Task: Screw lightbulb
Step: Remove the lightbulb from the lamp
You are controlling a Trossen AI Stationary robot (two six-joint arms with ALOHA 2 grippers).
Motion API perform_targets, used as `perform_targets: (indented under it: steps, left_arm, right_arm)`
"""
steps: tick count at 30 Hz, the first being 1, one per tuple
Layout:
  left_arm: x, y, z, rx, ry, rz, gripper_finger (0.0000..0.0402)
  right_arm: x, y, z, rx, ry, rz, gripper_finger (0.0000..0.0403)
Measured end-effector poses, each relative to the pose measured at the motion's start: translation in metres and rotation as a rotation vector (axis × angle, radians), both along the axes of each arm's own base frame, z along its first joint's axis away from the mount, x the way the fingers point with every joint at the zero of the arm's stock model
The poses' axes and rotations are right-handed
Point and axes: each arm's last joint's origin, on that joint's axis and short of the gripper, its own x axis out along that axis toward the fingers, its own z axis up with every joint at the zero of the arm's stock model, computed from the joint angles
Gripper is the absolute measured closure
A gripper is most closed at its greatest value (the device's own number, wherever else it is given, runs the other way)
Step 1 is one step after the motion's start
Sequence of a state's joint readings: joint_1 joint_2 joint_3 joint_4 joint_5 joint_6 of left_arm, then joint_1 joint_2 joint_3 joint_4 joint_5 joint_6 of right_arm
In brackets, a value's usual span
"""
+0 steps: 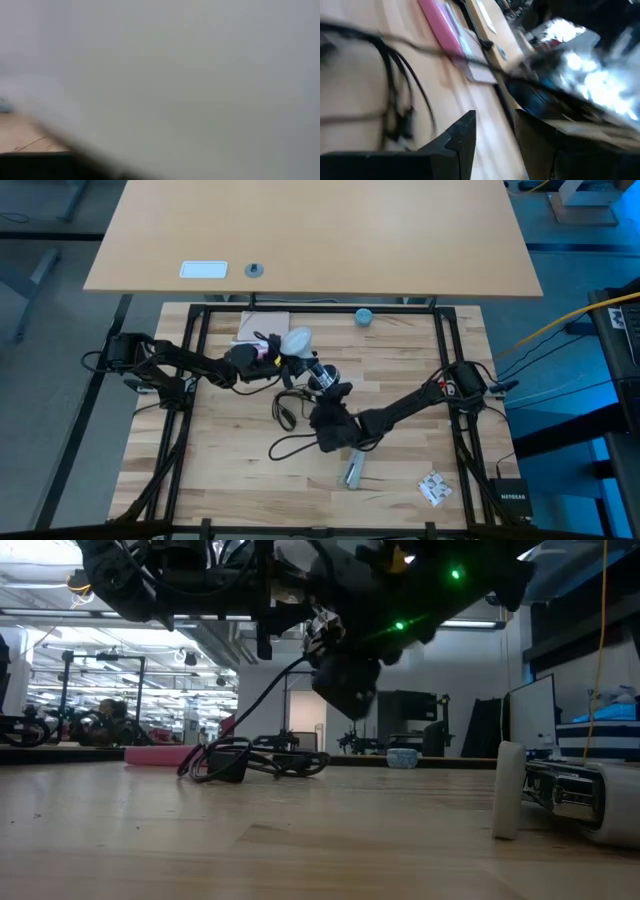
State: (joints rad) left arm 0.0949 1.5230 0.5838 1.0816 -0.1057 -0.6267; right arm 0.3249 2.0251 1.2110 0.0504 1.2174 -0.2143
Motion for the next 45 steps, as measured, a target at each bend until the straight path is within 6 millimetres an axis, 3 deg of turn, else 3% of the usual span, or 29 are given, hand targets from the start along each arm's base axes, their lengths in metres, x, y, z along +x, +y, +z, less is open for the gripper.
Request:
perform_targets:
  steps: [18, 23, 34, 39, 42, 45]
  left_arm:
    - [0.0, 0.001, -0.001, 0.065, 0.018, -0.059, 0.0247]
    - [0.0, 0.0, -0.002, 0.066, 0.035, -0.111, 0.0247]
    - [-0.007, 0.011, 0.006, 0.104, 0.026, -0.169, 0.0247]
    - [-0.012, 0.018, 0.017, 0.146, -0.008, -0.139, 0.0247]
    - [-0.016, 0.017, 0.022, 0.166, -0.026, -0.199, 0.0247]
    - [-0.019, 0.014, 0.028, 0.196, -0.058, -0.284, 0.0247]
  right_arm:
    - [-0.033, 0.042, 0.0, -0.451, 0.311, -0.062, 0.0265]
    - [-0.041, 0.046, 0.013, -0.445, 0.295, -0.042, 0.0265]
    - [-0.066, 0.035, 0.05, -0.338, 0.211, -0.017, 0.0265]
    - [-0.071, 0.033, 0.044, -0.24, 0.308, 0.061, 0.0265]
    - [-0.083, 0.027, 0.045, -0.211, 0.287, 0.022, 0.0265]
    - [-0.102, 0.016, 0.058, -0.114, 0.144, -0.065, 0.0271]
